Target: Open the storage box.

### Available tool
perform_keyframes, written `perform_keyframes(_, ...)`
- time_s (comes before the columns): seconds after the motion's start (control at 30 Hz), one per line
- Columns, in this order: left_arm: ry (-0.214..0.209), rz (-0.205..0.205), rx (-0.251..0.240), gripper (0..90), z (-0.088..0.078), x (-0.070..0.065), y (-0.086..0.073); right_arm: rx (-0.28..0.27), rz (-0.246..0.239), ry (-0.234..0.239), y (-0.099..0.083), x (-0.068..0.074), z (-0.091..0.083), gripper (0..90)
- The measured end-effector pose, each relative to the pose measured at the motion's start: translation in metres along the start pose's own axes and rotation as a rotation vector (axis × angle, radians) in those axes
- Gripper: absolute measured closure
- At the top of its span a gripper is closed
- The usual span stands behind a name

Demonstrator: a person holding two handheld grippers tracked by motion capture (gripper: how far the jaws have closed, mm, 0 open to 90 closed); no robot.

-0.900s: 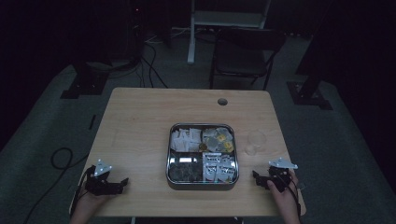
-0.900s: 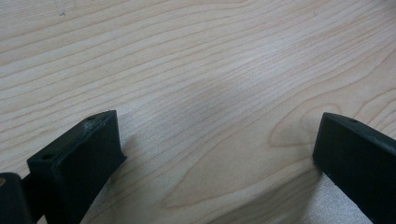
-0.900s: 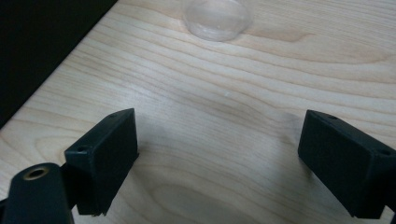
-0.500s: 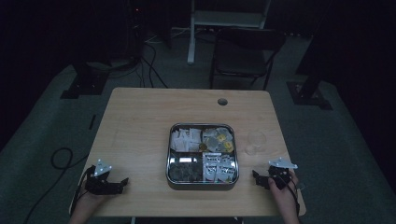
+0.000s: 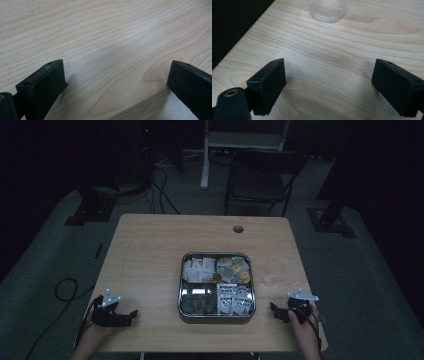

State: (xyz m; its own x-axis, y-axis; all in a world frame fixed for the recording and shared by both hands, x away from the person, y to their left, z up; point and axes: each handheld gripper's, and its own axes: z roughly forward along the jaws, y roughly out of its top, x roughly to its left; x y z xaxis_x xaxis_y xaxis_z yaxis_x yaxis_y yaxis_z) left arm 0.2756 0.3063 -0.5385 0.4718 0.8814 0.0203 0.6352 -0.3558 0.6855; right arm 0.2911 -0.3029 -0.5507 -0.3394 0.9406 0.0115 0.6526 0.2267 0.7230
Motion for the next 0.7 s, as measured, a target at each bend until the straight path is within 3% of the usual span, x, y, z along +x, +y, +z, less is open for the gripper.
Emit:
perform_keyframes(0.07,0.0,0.0,0.0,2.4,0.0,0.0,0.0,0.0,0.0,0.0,0.0,0.0,0.0,11.4)
perform_keyframes(0.1,-0.014,0.005,-0.022,2.4,-0.003,-0.004,0.009,0.0,0.0,0.0,0.0,0.0,0.0,11.4)
perform_keyframes(0.23,-0.037,0.017,-0.046,2.4,-0.007,-0.013,0.02,0.0,0.0,0.0,0.0,0.0,0.0,11.4)
perform_keyframes(0.27,-0.065,0.035,-0.066,2.4,-0.011,-0.021,0.031,0.0,0.0,0.0,0.0,0.0,0.0,11.4)
perform_keyframes(0.47,-0.102,0.092,-0.096,2.4,-0.015,-0.045,0.059,0.0,0.0,0.0,0.0,0.0,0.0,11.4)
perform_keyframes(0.7,-0.128,0.144,-0.108,2.4,-0.011,-0.058,0.078,0.001,0.0,0.0,0.0,0.0,0.0,11.4)
